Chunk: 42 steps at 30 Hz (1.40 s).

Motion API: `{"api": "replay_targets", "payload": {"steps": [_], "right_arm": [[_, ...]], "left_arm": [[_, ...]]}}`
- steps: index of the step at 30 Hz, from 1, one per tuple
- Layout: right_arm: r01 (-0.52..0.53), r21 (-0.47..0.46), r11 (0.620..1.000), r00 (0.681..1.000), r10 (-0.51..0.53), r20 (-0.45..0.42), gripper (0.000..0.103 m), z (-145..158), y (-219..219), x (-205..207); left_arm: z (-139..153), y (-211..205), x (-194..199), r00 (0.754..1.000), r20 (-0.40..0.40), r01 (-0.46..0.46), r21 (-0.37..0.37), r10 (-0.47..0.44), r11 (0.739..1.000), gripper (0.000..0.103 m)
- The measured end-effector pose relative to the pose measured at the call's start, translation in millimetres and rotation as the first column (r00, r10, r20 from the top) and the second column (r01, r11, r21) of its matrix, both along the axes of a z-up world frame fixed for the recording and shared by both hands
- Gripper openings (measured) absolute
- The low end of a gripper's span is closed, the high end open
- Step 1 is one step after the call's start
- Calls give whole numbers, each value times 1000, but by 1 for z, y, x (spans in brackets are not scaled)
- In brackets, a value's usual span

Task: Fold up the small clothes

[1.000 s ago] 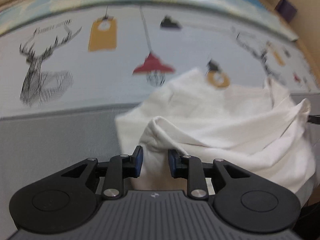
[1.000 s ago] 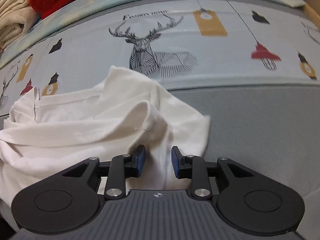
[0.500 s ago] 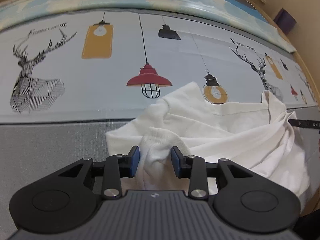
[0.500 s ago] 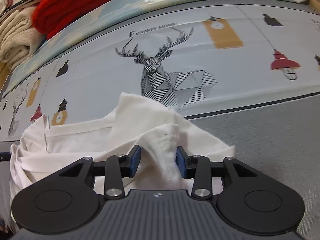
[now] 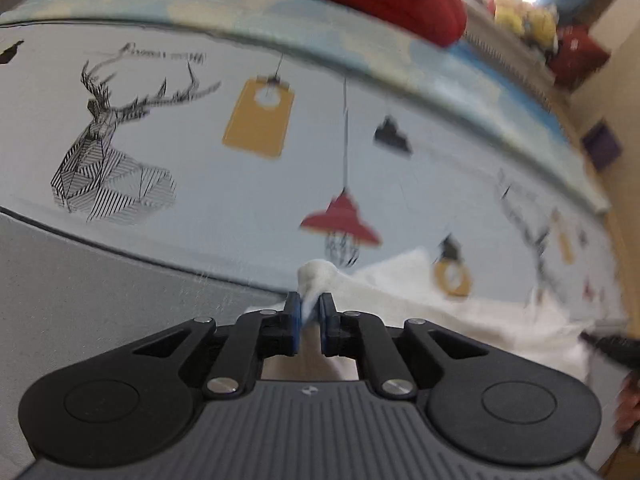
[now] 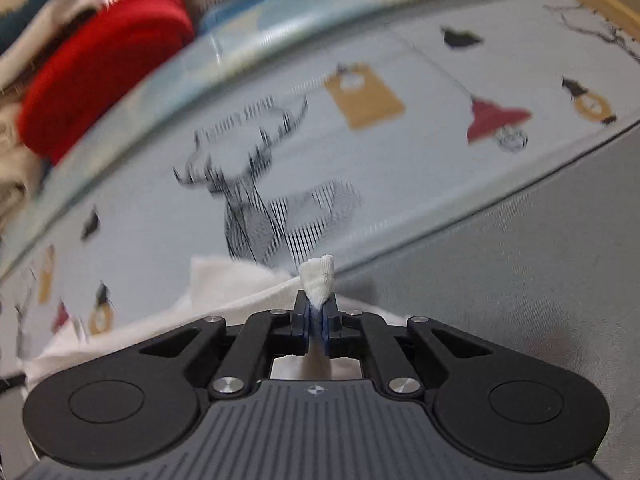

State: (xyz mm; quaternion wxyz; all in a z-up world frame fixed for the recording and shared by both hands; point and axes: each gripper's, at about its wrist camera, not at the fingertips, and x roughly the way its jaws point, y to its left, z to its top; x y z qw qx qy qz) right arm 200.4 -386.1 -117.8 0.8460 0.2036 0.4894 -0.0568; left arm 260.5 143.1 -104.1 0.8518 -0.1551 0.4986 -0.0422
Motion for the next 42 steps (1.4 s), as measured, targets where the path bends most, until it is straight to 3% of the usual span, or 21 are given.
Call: {"api": "replay_targets", "payload": {"steps": [2,6,9,16,17,18,19,20,22,24,25,30,32,33,34,35,37,39,42], "right_arm": [[2,1,1000,1000,-2,7,10,1,0,0],[5,25,1000,1000,-5,-5,28,-2,-6,-1],[10,30,1000,1000,-9,-20,28,-7,-7,0],[-13,45,999,1000,13,-6,28,-10,-2,4],[-23,37,999,1000,24,-3,28,-10,1,5],[-33,31,999,999,33,-1,27,-11,3,7],[-42,21,999,999,42,2,15,-10,6,8],[-42,6,999,999,42,14,3,-9,7,9],[-22,-7,1000,995,22,95,4,4,7,10],[-21,12,1000,978,18,206,4,19,6,11],[-19,-32,999,973,26,229,4,22,9,13],[4,-96,995,990,9,137,4,-1,15,29],[9,-105,994,994,3,112,4,-6,19,33],[16,-109,994,995,-5,97,7,-8,20,35],[25,-119,993,996,-15,85,15,-9,20,35],[34,-131,991,997,-24,78,21,-7,19,36],[48,-179,983,996,-32,88,41,0,20,33],[34,-205,978,993,-9,120,43,12,22,28],[-4,-195,981,988,34,148,46,31,22,12]], "left_arm": [[1,2,0,1000,13,-7,-12,7,1000,24],[-12,5,4,998,-62,-21,-22,20,1000,26],[-13,5,5,999,-51,-15,-28,14,999,32],[-21,-8,11,999,-32,31,4,-31,999,31],[-22,-10,12,999,-32,35,18,-35,999,25],[-21,-12,12,999,-16,32,45,-31,998,14],[-17,-12,12,999,12,29,58,-30,998,5],[-11,-9,12,998,53,19,52,-22,998,5],[0,-3,10,991,135,-25,35,20,999,5],[-1,-3,12,988,149,-52,52,44,997,5],[-5,-4,14,990,132,-53,64,44,997,5],[-20,-4,21,997,63,-55,82,50,995,7],[-21,-2,22,997,35,-68,107,64,992,13],[-20,1,21,997,30,-74,118,71,990,20],[-17,4,20,996,28,-89,132,86,987,38],[-11,9,17,993,41,-118,146,114,982,43],[2,19,11,986,81,-154,143,144,978,43],[14,25,3,987,96,-141,98,132,985,43],[23,18,-15,997,68,-35,42,32,999,43]]}}
